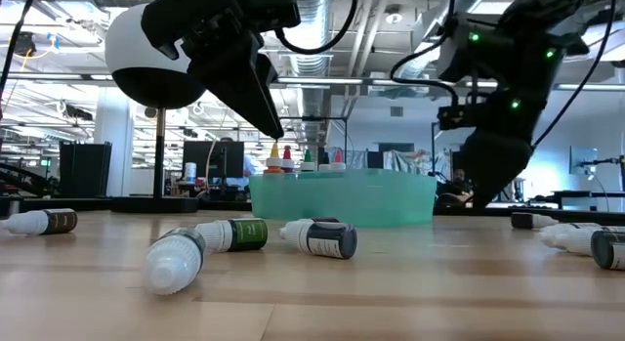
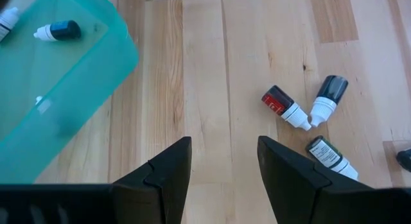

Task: Pick & Place food coloring
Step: Put the small black food coloring bottle into the green bin

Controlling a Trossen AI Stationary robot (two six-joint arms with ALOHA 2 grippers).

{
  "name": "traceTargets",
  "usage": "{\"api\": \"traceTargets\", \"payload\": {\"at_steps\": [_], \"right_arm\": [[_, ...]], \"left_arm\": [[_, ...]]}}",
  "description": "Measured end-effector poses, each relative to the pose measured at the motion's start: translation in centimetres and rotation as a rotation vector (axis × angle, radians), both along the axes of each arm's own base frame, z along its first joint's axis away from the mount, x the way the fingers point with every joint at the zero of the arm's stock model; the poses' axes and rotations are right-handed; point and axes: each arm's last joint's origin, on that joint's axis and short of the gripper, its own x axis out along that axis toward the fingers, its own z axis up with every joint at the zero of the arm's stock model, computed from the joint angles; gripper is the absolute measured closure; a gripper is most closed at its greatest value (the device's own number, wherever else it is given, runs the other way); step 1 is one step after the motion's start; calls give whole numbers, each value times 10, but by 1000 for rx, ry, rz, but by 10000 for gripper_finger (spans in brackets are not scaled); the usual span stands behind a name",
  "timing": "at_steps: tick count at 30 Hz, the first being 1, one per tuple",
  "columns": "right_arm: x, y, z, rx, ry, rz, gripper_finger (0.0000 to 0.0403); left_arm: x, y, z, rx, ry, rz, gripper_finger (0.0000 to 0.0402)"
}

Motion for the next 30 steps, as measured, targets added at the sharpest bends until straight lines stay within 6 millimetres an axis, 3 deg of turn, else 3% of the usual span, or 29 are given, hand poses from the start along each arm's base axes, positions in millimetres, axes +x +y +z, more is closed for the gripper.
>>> {"api": "traceTargets", "payload": {"at_steps": [7, 15, 30], "right_arm": [[-21, -3, 5, 14, 121, -127, 188], [-22, -16, 5, 65, 148, -130, 188], [-44, -24, -23, 180, 189, -126, 188]], "left_arm": [[0, 0, 0, 0, 0, 0, 229], [0, 0, 0, -5, -1, 6, 229], [0, 0, 0, -12, -1, 8, 229]]}}
